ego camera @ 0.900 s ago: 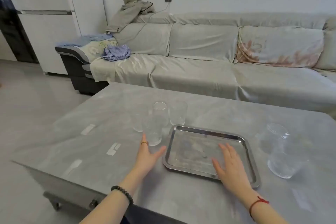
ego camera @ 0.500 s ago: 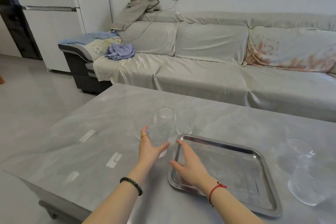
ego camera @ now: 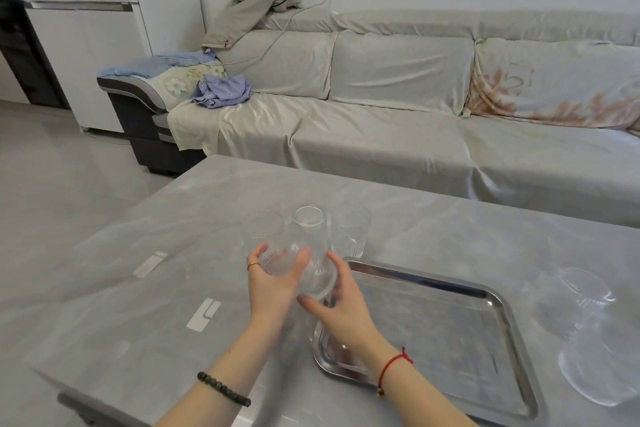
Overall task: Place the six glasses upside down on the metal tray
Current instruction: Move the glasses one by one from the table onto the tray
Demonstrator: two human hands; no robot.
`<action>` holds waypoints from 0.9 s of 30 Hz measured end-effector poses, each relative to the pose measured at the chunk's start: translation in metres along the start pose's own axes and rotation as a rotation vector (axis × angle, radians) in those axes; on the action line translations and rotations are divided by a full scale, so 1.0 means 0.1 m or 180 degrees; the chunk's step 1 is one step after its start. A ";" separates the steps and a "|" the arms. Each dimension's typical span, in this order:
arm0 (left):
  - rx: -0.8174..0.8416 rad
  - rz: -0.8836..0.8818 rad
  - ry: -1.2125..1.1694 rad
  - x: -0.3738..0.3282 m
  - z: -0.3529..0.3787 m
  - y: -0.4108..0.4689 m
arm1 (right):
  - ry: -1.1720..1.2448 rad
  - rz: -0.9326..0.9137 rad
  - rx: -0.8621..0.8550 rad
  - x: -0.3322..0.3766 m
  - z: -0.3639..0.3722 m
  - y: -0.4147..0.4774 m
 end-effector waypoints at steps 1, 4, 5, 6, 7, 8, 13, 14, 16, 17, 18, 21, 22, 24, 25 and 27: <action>0.0182 -0.0264 -0.0323 -0.02 0.06 -0.05 | 0.0240 -0.0060 -0.0094 0.04 -0.07 0.00; 0.0903 -0.1025 -0.1073 -0.04 0.33 -0.21 | 0.0451 -0.0183 -0.0371 0.13 -0.34 -0.01; 0.1069 -0.1252 -0.1231 -0.02 0.43 -0.26 | 0.0483 -0.0162 -0.0457 0.15 -0.43 -0.02; 0.1191 -0.1433 -0.1316 -0.01 0.52 -0.29 | 0.0504 -0.0098 -0.0551 0.16 -0.52 -0.03; 0.1304 -0.1548 -0.1259 0.00 0.60 -0.33 | 0.0507 -0.0019 -0.0657 0.15 -0.60 -0.04; 0.1398 -0.1627 -0.1096 0.01 0.66 -0.36 | 0.0448 0.0060 -0.0777 0.15 -0.69 -0.05; 0.1332 -0.0955 0.0108 0.07 0.71 -0.36 | -0.0368 0.0108 -0.1136 0.18 -1.01 0.00; 0.1360 -0.0679 0.0284 0.05 0.70 -0.35 | -0.0477 0.0119 -0.1109 0.17 -1.03 0.03; 0.1585 -0.0262 0.0641 0.05 0.72 -0.34 | -0.0727 0.0112 -0.0986 0.13 -1.03 0.08; 0.1733 -0.0135 0.0792 0.07 0.74 -0.34 | -0.0869 0.0100 -0.0912 0.11 -1.01 0.10; 0.1868 -0.0035 0.0932 0.09 0.76 -0.34 | -0.0989 0.0092 -0.0862 0.07 -0.97 0.11; 0.2051 0.0110 0.1131 0.16 0.80 -0.36 | -0.1037 0.0138 -0.0887 -0.05 -0.89 0.12; 0.2056 0.0111 0.1144 0.19 0.80 -0.35 | -0.1004 0.0173 -0.0913 -0.09 -0.87 0.12; 0.2047 0.0129 0.1162 0.22 0.80 -0.30 | -0.0956 0.0217 -0.0944 -0.12 -0.85 0.14; 0.2032 0.0144 0.1159 0.24 0.80 -0.28 | -0.0941 0.0219 -0.0950 -0.12 -0.85 0.15; 0.2010 0.0162 0.1116 0.25 0.81 -0.26 | -0.0927 0.0199 -0.0960 -0.13 -0.84 0.16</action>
Point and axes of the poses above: each hand's wrist, its own y-axis towards the middle knuckle, its own z-axis out of the palm, x = y × z, the point moved 4 cm from there along y, towards the middle knuckle, and after that the axes turned 2 degrees about -z, right-handed, at the moved point
